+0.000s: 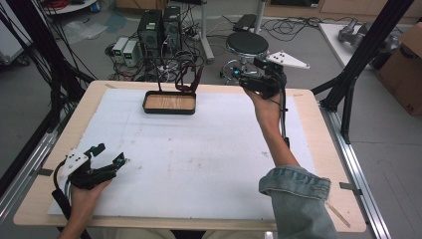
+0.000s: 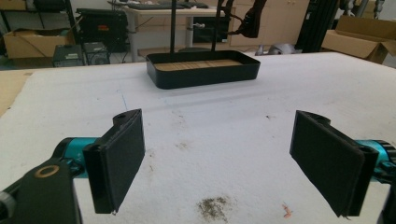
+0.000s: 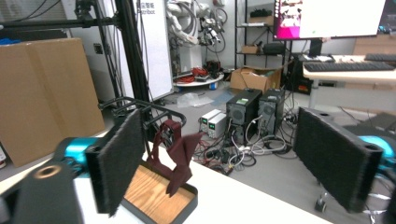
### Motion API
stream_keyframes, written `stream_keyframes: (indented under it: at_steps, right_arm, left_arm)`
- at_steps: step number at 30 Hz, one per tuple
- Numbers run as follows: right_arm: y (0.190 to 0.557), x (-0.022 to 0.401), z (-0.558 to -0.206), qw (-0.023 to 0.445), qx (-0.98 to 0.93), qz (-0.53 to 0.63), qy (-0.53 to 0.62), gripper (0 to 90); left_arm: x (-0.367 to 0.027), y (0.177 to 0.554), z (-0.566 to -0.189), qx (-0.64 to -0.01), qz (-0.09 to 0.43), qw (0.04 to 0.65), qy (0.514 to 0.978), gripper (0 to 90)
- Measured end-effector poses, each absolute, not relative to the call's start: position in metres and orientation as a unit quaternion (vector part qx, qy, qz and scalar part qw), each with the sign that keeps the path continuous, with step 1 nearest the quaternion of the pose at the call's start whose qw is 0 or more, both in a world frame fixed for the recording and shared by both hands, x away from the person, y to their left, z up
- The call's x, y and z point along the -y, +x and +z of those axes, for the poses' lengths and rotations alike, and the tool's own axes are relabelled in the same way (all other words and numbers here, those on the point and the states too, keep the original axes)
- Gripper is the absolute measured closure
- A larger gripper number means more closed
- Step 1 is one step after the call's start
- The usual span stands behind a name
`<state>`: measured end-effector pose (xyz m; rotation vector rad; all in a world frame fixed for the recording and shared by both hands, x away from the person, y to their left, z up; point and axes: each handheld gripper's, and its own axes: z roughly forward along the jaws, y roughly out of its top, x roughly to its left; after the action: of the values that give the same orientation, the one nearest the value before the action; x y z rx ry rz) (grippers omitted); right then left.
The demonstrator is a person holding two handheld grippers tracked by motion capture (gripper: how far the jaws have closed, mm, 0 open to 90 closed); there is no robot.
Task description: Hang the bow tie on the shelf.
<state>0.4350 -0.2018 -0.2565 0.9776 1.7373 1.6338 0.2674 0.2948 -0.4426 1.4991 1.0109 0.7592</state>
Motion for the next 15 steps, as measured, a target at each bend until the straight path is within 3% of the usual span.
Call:
stream_keyframes:
  at_steps: [5, 9, 15]
  right_arm:
    - [0.423, 0.215, -0.262, 0.285, -0.637, 0.616, 0.365, 12.2]
    - [0.414, 0.228, -0.263, 0.262, -0.645, 0.612, 0.374, 11.2]
    - [0.392, 0.248, -0.267, 0.282, -0.632, 0.620, 0.371, 11.2]
  left_arm:
    - [-0.295, 0.267, -0.443, -0.428, 0.323, 0.556, 0.635, 18.4]
    - [-0.295, 0.268, -0.443, -0.429, 0.323, 0.555, 0.635, 18.3]
    - [-0.295, 0.268, -0.443, -0.430, 0.324, 0.554, 0.636, 18.3]
